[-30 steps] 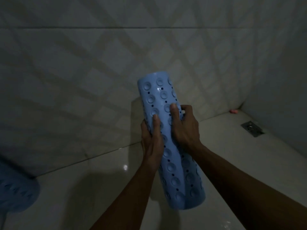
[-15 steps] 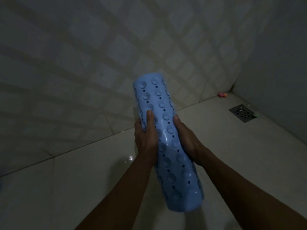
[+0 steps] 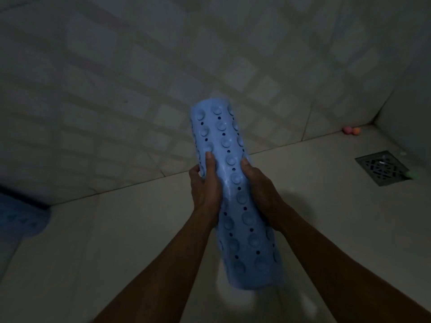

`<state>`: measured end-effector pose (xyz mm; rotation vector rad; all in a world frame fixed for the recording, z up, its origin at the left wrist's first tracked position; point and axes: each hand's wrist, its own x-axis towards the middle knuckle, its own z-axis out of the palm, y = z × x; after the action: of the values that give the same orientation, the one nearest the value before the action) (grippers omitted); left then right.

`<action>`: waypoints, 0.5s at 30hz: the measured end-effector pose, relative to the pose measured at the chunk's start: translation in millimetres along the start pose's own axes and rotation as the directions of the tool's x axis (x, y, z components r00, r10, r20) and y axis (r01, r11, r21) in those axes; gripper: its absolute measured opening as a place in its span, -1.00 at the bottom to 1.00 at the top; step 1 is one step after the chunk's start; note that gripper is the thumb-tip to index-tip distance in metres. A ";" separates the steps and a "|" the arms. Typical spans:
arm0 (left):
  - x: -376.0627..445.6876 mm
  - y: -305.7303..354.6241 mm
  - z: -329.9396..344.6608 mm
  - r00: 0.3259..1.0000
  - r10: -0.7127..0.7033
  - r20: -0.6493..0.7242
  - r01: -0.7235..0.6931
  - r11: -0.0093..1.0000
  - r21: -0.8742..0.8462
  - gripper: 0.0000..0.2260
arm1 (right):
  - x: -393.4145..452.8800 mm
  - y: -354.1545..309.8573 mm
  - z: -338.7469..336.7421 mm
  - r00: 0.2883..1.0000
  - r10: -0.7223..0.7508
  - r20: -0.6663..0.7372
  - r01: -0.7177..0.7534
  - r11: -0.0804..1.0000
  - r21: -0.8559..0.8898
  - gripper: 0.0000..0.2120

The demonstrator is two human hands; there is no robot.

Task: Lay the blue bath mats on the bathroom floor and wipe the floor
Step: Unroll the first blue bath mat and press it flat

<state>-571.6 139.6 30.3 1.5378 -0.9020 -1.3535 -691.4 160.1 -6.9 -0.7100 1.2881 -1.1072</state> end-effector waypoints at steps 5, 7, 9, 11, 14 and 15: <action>-23.2 2.3 12.2 0.999 -0.017 -0.041 0.017 1.000 -0.001 -0.25 | -29.0 -11.9 -14.1 0.999 -0.028 -0.022 0.026 0.996 -0.085 -0.25; -27.5 2.6 13.4 0.999 -0.029 -0.037 0.029 1.000 0.008 -0.22 | -38.0 -16.4 -14.5 0.998 -0.027 -0.059 0.020 0.993 -0.115 -0.24; -31.7 4.3 10.9 0.999 -0.031 -0.029 0.031 1.000 0.003 -0.24 | -47.9 -20.8 -12.4 0.994 -0.040 -0.104 0.024 0.989 -0.145 -0.21; -32.1 3.6 5.9 0.999 -0.041 -0.016 0.041 0.999 -0.034 -0.28 | -57.1 -26.0 -8.2 0.991 -0.050 -0.122 0.026 0.981 -0.195 -0.24; -31.1 2.4 -0.7 0.999 0.010 0.038 -0.004 0.991 -0.132 -0.33 | -73.4 -37.4 0.8 0.982 -0.056 -0.180 0.012 0.971 -0.239 -0.28; -28.8 1.1 -2.3 0.998 0.020 0.060 -0.011 0.989 -0.146 -0.31 | -76.7 -41.8 3.9 0.975 -0.060 -0.213 0.003 0.966 -0.260 -0.28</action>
<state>-573.5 166.1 41.6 1.3822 -0.8313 -1.4296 -691.6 215.4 60.8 -0.8203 1.6352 -1.0765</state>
